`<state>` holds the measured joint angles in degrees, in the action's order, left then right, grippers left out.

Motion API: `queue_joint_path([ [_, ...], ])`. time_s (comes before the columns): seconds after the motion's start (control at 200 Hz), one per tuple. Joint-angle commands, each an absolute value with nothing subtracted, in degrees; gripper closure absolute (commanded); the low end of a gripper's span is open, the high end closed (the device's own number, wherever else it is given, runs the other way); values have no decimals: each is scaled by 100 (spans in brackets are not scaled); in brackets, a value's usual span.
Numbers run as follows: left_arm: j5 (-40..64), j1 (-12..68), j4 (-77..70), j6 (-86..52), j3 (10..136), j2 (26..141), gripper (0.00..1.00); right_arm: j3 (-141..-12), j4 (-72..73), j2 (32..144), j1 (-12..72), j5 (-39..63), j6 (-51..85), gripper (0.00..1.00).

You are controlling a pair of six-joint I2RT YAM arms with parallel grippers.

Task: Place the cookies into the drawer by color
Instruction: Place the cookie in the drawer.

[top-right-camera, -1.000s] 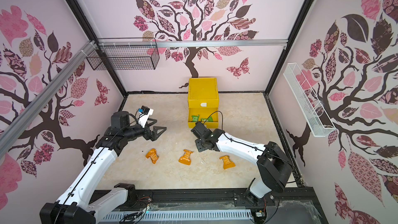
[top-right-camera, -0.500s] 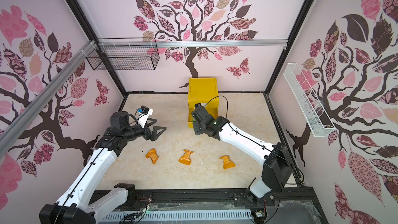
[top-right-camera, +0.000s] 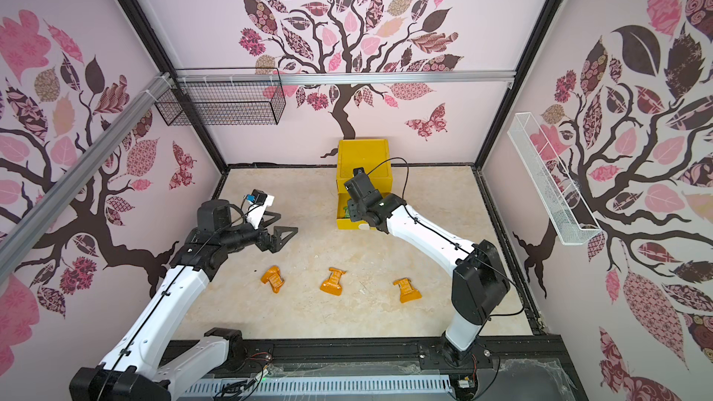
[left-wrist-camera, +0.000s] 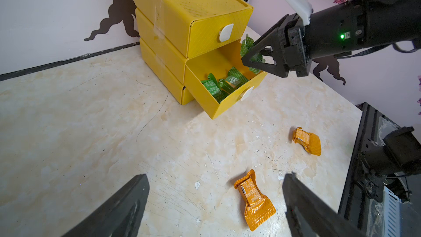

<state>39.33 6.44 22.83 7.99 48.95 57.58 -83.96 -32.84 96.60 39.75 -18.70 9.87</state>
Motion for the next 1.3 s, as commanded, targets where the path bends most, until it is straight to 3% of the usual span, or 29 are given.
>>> queue_joint_path([
  [0.0,4013,671,2281,870,4833,5695,3,-8710,-3071,9930,3908,-1995,947,57],
  [0.28,4011,684,2279,858,4860,5723,3,-8840,-3148,10054,3879,-1995,999,37],
  [0.825,3821,793,2458,886,5177,5823,4,-8196,-3257,9249,3878,-2065,907,29],
  [1.055,3275,1062,2807,1163,5654,6055,4,-7683,-3350,8819,3839,-2127,853,27],
  [1.295,2691,1324,3040,1127,6529,6586,4,-7020,-3333,8362,3633,-1880,922,18],
])
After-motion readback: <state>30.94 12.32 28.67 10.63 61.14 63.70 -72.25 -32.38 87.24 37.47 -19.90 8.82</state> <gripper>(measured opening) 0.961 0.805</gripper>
